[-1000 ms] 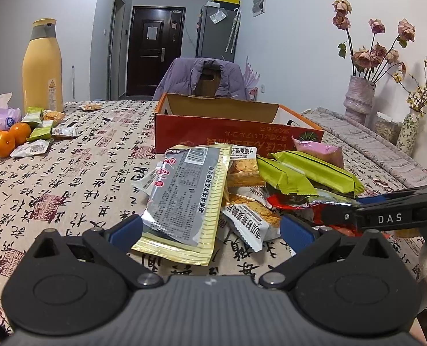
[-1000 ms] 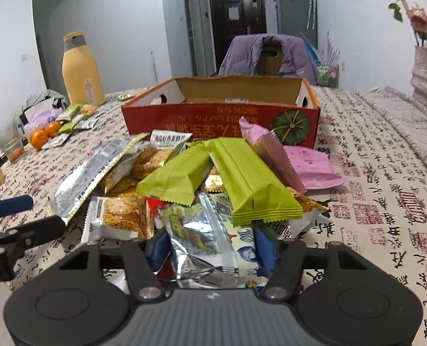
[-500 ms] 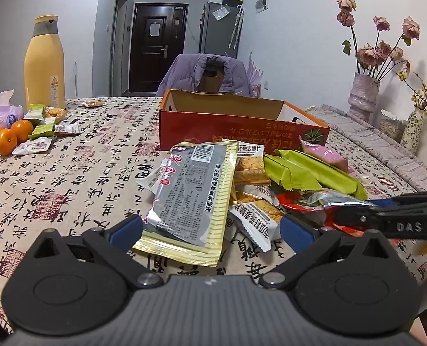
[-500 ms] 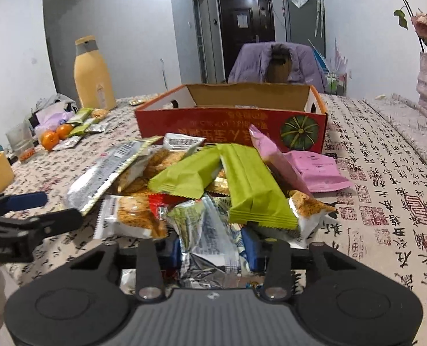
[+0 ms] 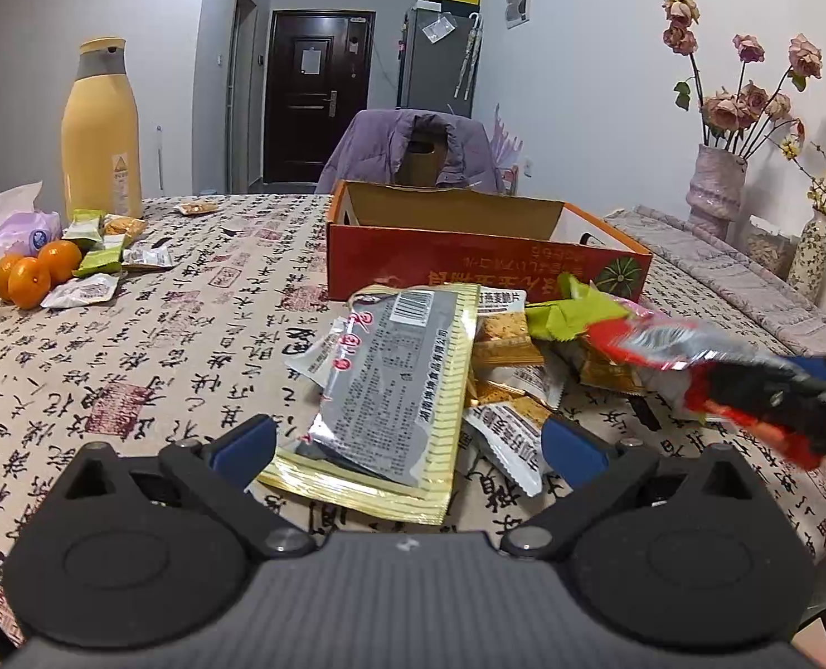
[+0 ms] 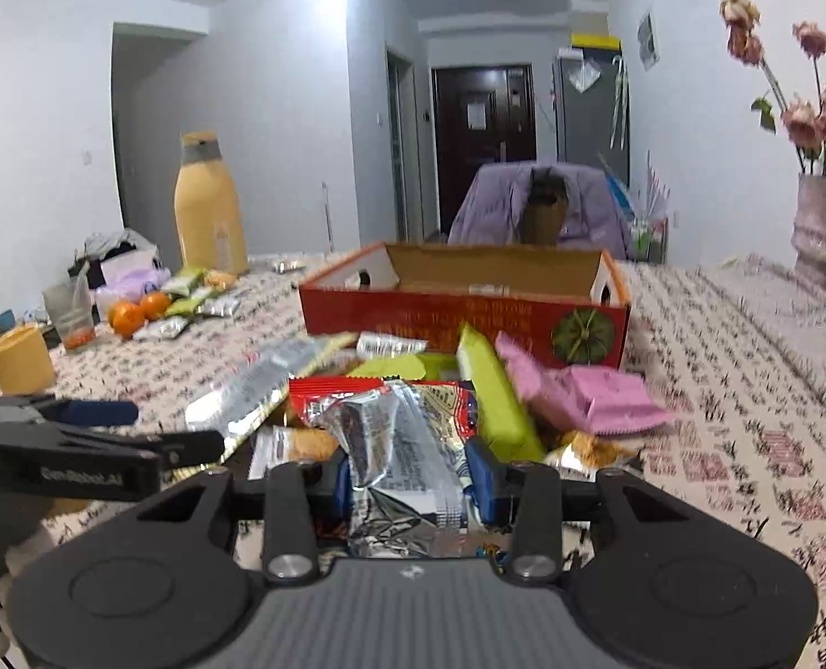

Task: Organize snacks
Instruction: 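Lift the foil pack with the right gripper while the left gripper grasps a white-orange cracker pack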

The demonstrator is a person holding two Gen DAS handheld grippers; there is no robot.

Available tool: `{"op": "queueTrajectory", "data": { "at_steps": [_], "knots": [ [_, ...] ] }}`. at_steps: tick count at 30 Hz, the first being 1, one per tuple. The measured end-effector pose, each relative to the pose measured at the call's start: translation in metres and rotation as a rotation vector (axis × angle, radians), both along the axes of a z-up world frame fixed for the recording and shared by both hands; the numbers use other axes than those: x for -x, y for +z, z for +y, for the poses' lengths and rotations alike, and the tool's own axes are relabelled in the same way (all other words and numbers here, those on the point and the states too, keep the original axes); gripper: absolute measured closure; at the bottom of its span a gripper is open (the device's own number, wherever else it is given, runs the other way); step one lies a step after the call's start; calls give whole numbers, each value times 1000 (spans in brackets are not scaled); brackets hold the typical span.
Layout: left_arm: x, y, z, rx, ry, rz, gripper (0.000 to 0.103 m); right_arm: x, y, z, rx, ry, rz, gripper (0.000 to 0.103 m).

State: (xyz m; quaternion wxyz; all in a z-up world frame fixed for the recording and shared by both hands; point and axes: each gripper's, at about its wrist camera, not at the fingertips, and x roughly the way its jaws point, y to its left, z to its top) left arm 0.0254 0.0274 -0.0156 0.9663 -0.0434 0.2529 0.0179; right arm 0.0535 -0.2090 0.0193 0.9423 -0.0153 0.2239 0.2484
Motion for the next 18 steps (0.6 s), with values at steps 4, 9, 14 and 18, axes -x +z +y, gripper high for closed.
{"op": "queueTrajectory", "data": {
  "at_steps": [4, 9, 14, 18],
  "knots": [
    [-7, 2, 3, -4, 18, 16, 0, -1, 10, -3, -17, -30, -51, 64],
    [-15, 4, 5, -10, 27, 27, 0, -12, 13, -13, -23, -88, -77, 64],
    [-18, 5, -5, -26, -12, 25, 0, -23, 8, -26, -35, -133, -65, 64],
    [-20, 6, -20, -65, -68, 11, 0, -29, 2, -33, -45, -149, -51, 64]
  ]
}}
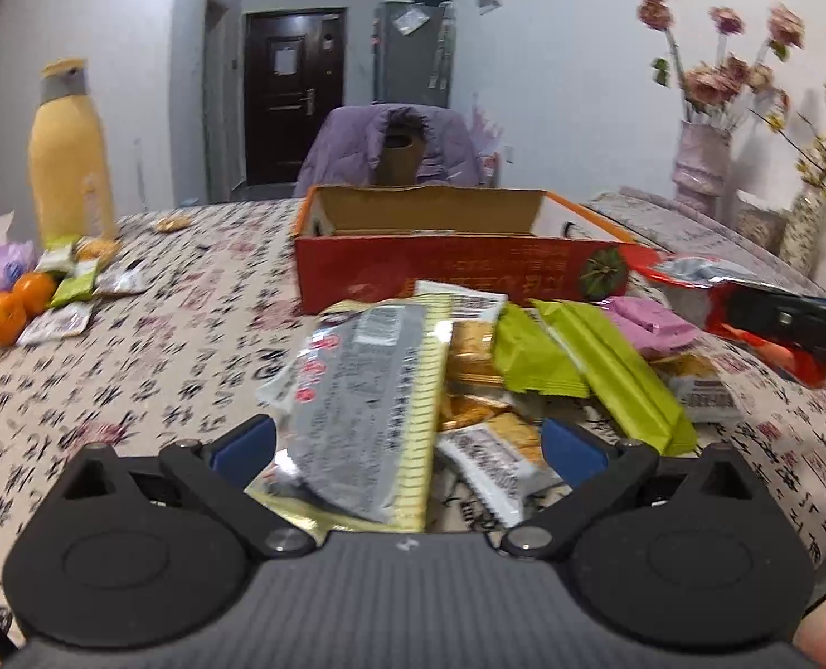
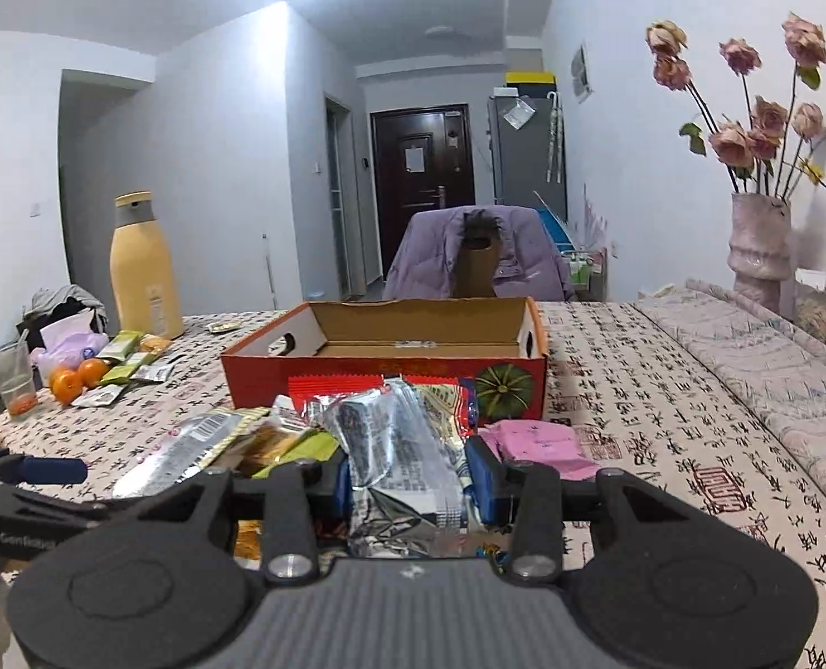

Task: Organize snacks
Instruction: 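Lift the foil pack with the right gripper while the left gripper grasps a white-orange cracker pack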

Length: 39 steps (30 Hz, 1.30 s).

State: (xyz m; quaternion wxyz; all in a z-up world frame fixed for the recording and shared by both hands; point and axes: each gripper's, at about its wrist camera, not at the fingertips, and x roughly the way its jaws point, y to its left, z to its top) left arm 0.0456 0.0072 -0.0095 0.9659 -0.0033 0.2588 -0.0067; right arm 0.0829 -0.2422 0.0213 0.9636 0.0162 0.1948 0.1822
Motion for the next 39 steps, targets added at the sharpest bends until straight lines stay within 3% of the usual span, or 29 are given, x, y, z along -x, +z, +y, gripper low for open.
{"op": "queueTrajectory", "data": {
  "at_steps": [5, 9, 18, 22, 27, 34, 39],
  "knots": [
    [-4, -8, -29, -103, -83, 2, 2, -3, -7, -6, -11, -3, 14, 64],
    [-13, -17, -45, -178, -129, 19, 20, -6, -11, -10, -23, -3, 24, 64],
    [-34, -24, -60, -263, -226, 61, 34, -9, -20, -17, -44, 1, 48, 64],
    [-41, -29, -62, -267, -246, 95, 39, -9, -23, -18, -50, 8, 52, 64],
    [-47, -32, -60, -218, -261, 143, 59, -10, -25, -18, -53, 12, 59, 64],
    [-38, -25, -57, -173, -242, 115, 60, -7, -23, -17, -55, 12, 54, 64],
    [-29, -7, -56, -159, -226, 51, 60, -5, -19, -17, -55, 17, 41, 64]
  ]
}}
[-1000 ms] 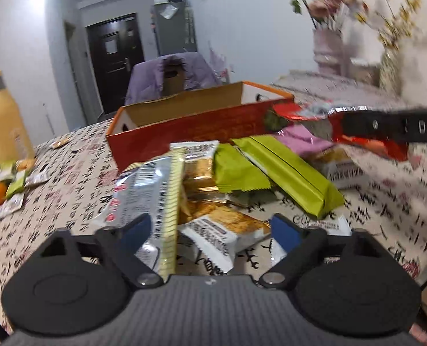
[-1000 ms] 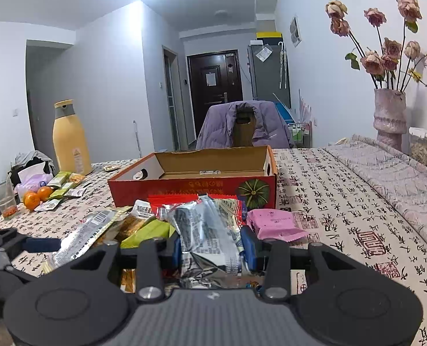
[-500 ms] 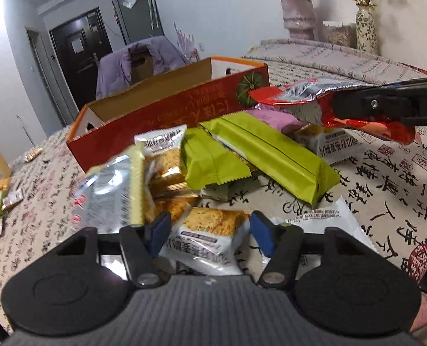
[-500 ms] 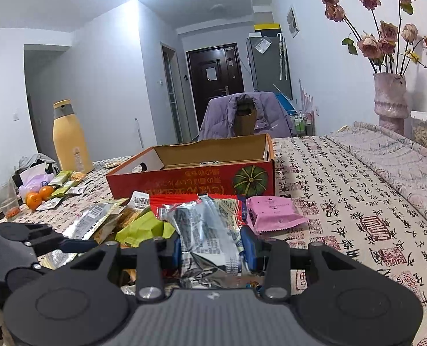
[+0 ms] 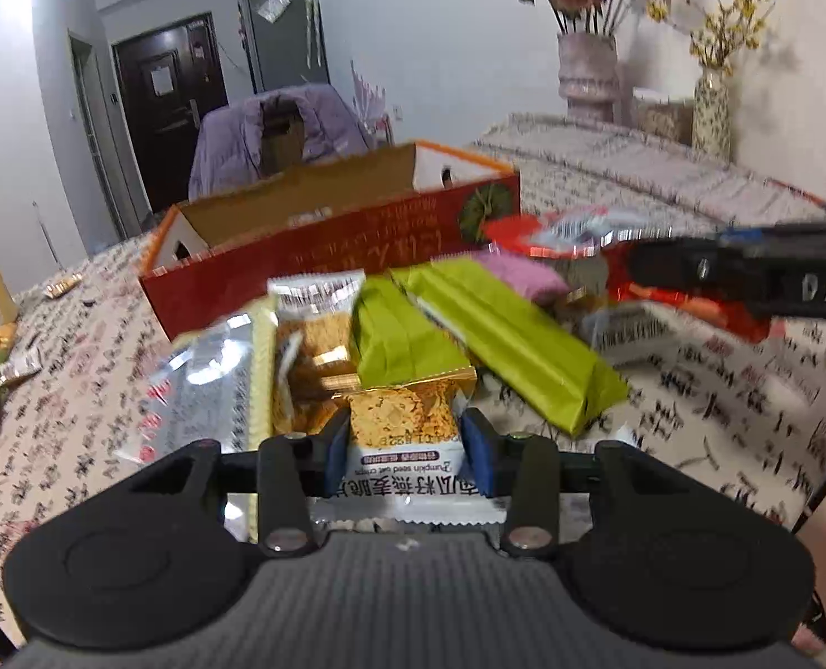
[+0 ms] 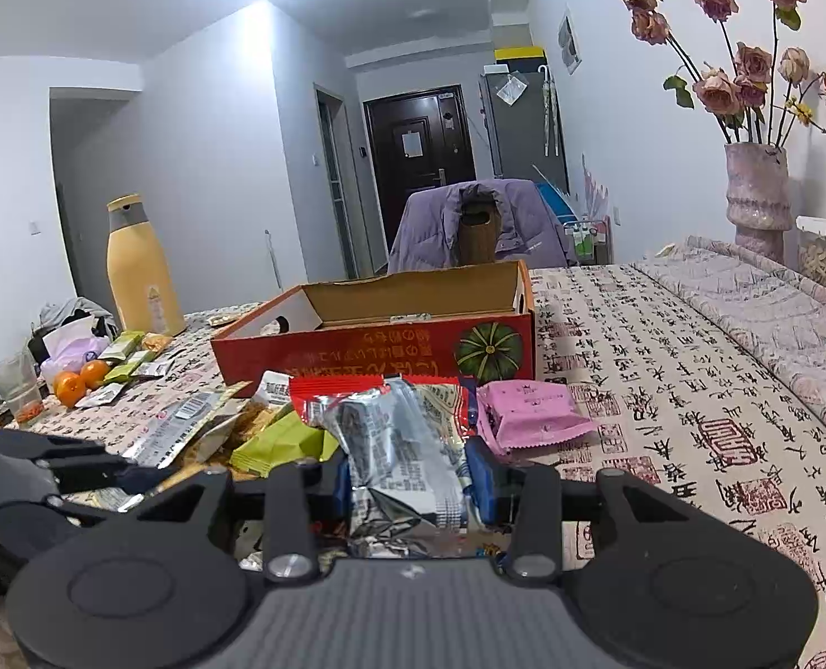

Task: Organize snacks
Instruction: 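Lift the foil pack with the right gripper while the left gripper grasps a white-orange cracker pack, then carry both packs into the cardboard box and open both grippers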

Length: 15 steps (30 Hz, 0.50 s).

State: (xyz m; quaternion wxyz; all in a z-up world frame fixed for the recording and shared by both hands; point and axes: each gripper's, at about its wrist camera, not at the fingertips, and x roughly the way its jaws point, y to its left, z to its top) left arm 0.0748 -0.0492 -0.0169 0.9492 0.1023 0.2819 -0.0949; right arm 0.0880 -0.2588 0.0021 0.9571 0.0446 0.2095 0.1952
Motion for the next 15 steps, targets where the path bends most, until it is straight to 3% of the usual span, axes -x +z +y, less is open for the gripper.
{"op": "queueTrajectory", "data": {
  "at_steps": [7, 15],
  "knots": [
    [-5, 34, 7, 38, 47, -98, 60, -11, 14, 5, 9, -2, -46, 64],
    [-47, 73, 16, 61, 122, -163, 60, -52, 40, 15, 16, -12, -105, 64]
  ]
}}
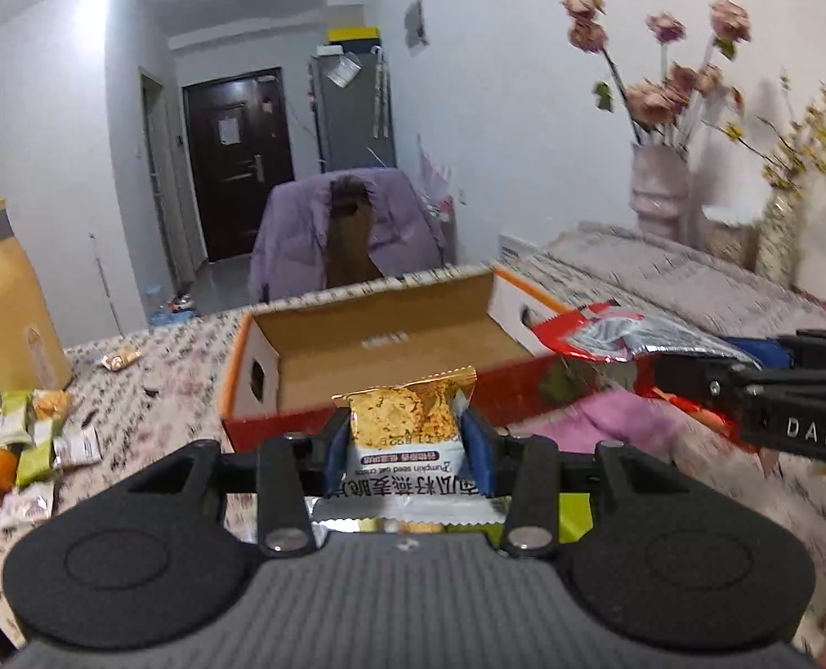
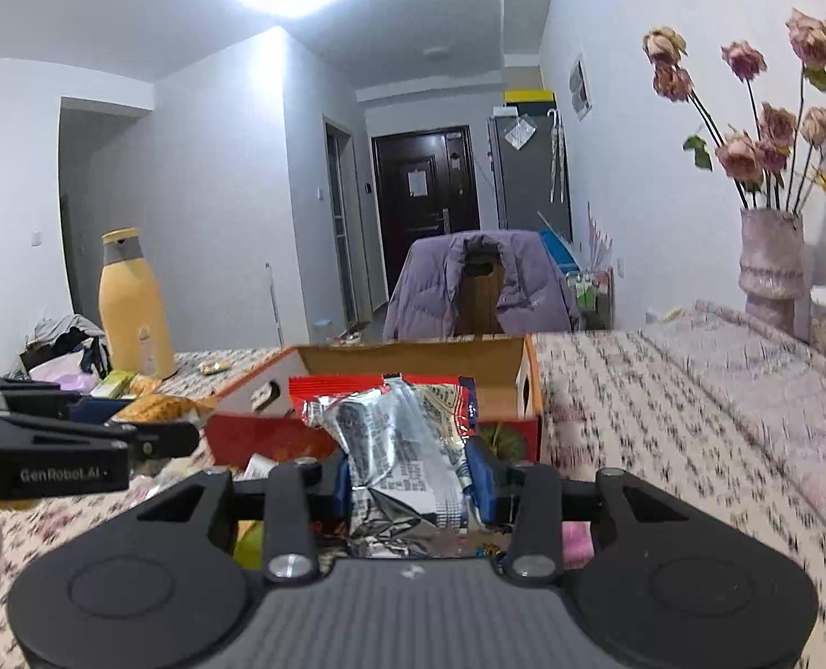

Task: Organize snacks
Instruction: 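Carry both packs into the cardboard box and open both grippers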

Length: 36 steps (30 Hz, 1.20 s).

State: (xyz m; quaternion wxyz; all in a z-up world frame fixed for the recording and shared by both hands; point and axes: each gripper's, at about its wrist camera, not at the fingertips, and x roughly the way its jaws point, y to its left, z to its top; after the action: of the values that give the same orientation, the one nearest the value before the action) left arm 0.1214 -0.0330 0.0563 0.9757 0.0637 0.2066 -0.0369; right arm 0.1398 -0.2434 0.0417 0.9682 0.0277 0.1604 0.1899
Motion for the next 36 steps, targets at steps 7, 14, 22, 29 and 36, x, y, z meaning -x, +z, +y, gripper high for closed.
{"op": "queueTrajectory", "data": {
  "at_steps": [7, 14, 22, 29, 36],
  "knots": [
    [-56, 23, 12, 32, 71, -19, 60, -58, 20, 15, 7, -21, -8, 64],
    [-124, 26, 32, 79, 160, 26, 60, -124, 26, 44, 55, -29, 23, 64],
    [-189, -7, 51, 110, 282, 100, 60, -188, -1, 77, 120, -60, 106, 64],
    [-198, -42, 61, 146, 309, 132, 60, -201, -25, 77, 123, -58, 138, 64],
    [-191, -47, 60, 144, 272, 117, 58, -204, -31, 76, 122, -47, 162, 63]
  ]
}}
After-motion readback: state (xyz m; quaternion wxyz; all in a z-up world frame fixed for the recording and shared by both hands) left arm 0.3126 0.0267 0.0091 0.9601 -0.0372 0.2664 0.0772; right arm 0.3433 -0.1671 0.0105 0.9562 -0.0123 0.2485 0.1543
